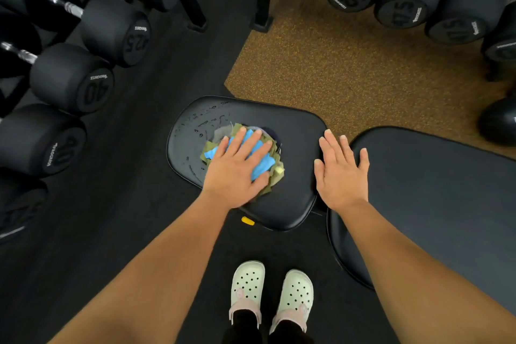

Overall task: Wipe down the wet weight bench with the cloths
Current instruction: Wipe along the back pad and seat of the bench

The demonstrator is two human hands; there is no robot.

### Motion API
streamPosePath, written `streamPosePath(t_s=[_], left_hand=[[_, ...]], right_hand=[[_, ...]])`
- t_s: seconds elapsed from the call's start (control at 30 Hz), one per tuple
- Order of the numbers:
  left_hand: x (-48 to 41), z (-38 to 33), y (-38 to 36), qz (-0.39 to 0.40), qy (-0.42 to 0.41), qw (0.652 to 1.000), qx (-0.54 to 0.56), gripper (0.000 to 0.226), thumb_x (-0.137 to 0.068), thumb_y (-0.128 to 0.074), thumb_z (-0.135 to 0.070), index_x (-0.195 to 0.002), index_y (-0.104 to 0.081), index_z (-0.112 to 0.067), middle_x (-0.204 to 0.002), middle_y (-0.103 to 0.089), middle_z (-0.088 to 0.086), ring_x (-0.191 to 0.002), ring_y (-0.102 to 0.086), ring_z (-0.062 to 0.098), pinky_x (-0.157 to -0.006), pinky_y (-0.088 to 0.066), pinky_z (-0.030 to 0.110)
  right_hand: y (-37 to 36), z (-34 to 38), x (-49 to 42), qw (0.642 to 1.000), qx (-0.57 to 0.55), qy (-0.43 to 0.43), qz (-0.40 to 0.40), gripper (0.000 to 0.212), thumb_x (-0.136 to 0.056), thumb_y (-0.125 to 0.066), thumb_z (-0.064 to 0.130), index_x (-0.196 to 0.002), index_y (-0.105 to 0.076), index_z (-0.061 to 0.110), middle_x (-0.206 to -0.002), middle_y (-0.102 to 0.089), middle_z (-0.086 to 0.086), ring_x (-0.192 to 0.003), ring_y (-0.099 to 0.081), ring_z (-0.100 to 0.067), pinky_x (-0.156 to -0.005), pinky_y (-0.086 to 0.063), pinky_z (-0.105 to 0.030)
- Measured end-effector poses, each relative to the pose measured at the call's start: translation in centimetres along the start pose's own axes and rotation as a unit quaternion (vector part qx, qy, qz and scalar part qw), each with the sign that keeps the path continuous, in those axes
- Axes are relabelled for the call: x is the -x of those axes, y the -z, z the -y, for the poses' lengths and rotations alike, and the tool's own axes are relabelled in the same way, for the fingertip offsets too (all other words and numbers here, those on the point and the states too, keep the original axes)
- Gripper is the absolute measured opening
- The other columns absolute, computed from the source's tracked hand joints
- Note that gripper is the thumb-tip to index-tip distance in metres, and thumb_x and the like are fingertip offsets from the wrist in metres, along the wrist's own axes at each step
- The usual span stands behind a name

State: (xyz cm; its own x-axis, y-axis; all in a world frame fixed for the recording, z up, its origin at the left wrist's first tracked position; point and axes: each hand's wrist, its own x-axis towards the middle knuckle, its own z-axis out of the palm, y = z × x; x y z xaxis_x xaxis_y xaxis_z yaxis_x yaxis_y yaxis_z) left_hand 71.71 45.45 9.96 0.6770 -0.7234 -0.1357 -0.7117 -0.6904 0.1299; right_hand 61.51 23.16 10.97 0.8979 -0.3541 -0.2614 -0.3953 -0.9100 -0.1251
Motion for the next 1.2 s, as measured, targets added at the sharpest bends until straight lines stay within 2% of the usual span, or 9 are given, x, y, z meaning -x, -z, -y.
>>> streamPosePath(t_s=[0.07, 0.13, 0.33, 0.43, 0.5, 0.67, 0.9, 1.1, 1.2], left_hand=[[-0.2, -2.5, -0.1, -0.013, 0.115, 0.993, 0.015, 0.064, -0.092, -0.031, -0.053, -0.149, -0.034, -0.024, -0.158, -0.026, 0.006, -0.146, -0.018, 0.034, -0.115, -0.020, 0.055], [0.6, -4.7, -0.4, -0.021, 0.153, 0.988, 0.018, 0.065, -0.092, -0.031, -0.052, -0.150, -0.031, -0.021, -0.159, -0.023, 0.009, -0.146, -0.016, 0.036, -0.115, -0.017, 0.055], [3.0, -0.3, -0.4, 0.005, -0.067, 0.997, -0.023, 0.065, -0.092, -0.035, -0.057, -0.149, -0.034, -0.027, -0.159, -0.025, 0.003, -0.147, -0.018, 0.032, -0.116, -0.020, 0.052], [1.7, 2.8, -0.1, 0.016, -0.127, 0.991, -0.047, 0.066, -0.089, -0.034, -0.059, -0.148, -0.033, -0.029, -0.160, -0.022, 0.001, -0.147, -0.017, 0.030, -0.116, -0.017, 0.051], [0.9, 3.2, 0.0, 0.014, -0.092, 0.995, -0.045, 0.066, -0.090, -0.032, -0.059, -0.148, -0.033, -0.028, -0.160, -0.023, 0.001, -0.147, -0.018, 0.031, -0.116, -0.019, 0.053], [1.5, -1.4, -0.3, -0.019, 0.168, 0.985, 0.018, 0.065, -0.092, -0.030, -0.054, -0.149, -0.032, -0.023, -0.158, -0.026, 0.006, -0.146, -0.018, 0.035, -0.115, -0.019, 0.054], [1.6, 1.8, 0.3, 0.029, 0.047, 0.998, -0.017, 0.069, -0.092, -0.023, -0.062, -0.151, -0.027, -0.027, -0.160, -0.020, 0.003, -0.148, -0.012, 0.032, -0.116, -0.017, 0.055], [-0.5, -0.9, 0.5, 0.025, 0.182, 0.983, -0.005, 0.071, -0.092, -0.011, -0.054, -0.154, -0.015, -0.020, -0.162, -0.009, 0.007, -0.148, -0.004, 0.034, -0.118, -0.008, 0.053], [1.8, -2.1, -0.1, 0.001, 0.106, 0.994, 0.008, 0.065, -0.096, -0.025, -0.052, -0.151, -0.029, -0.017, -0.159, -0.023, 0.008, -0.148, -0.013, 0.034, -0.116, -0.018, 0.055]], right_hand=[[0.0, 0.0, 0.0, 1.000, -0.004, -0.001, -0.003, 0.054, -0.102, -0.020, 0.038, -0.154, -0.017, 0.023, -0.162, -0.003, 0.013, -0.149, -0.001, -0.016, -0.118, 0.001, -0.053], [-0.1, -0.1, -0.1, 1.000, -0.005, -0.001, -0.007, 0.053, -0.102, -0.021, 0.038, -0.153, -0.018, 0.023, -0.162, -0.004, 0.013, -0.149, -0.002, -0.016, -0.118, 0.000, -0.053], [-0.1, -0.3, -0.2, 1.000, -0.013, 0.005, -0.014, 0.052, -0.102, -0.021, 0.037, -0.152, -0.024, 0.022, -0.161, -0.010, 0.012, -0.149, -0.007, -0.019, -0.117, -0.004, -0.054], [-0.1, -0.3, -0.1, 1.000, -0.018, 0.006, -0.014, 0.053, -0.101, -0.026, 0.038, -0.151, -0.025, 0.022, -0.161, -0.010, 0.011, -0.149, -0.007, -0.019, -0.117, -0.003, -0.054], [-0.2, -0.3, -0.1, 1.000, -0.017, 0.007, -0.016, 0.053, -0.101, -0.025, 0.038, -0.152, -0.024, 0.022, -0.162, -0.009, 0.011, -0.149, -0.006, -0.019, -0.117, -0.002, -0.054], [0.0, -0.3, -0.1, 1.000, -0.021, 0.006, -0.020, 0.052, -0.101, -0.027, 0.036, -0.151, -0.026, 0.022, -0.161, -0.011, 0.011, -0.149, -0.008, -0.019, -0.117, -0.003, -0.054], [-0.1, -0.3, -0.2, 1.000, -0.014, 0.003, -0.010, 0.053, -0.101, -0.024, 0.038, -0.152, -0.023, 0.022, -0.162, -0.008, 0.011, -0.149, -0.005, -0.018, -0.117, -0.002, -0.054], [-0.2, -0.2, -0.1, 1.000, -0.007, 0.001, -0.014, 0.053, -0.101, -0.023, 0.038, -0.152, -0.021, 0.023, -0.162, -0.007, 0.011, -0.149, -0.005, -0.018, -0.117, -0.002, -0.054], [-0.1, -0.3, -0.2, 1.000, -0.004, 0.002, -0.009, 0.054, -0.101, -0.021, 0.039, -0.153, -0.020, 0.023, -0.162, -0.006, 0.012, -0.149, -0.004, -0.017, -0.117, -0.002, -0.054]])
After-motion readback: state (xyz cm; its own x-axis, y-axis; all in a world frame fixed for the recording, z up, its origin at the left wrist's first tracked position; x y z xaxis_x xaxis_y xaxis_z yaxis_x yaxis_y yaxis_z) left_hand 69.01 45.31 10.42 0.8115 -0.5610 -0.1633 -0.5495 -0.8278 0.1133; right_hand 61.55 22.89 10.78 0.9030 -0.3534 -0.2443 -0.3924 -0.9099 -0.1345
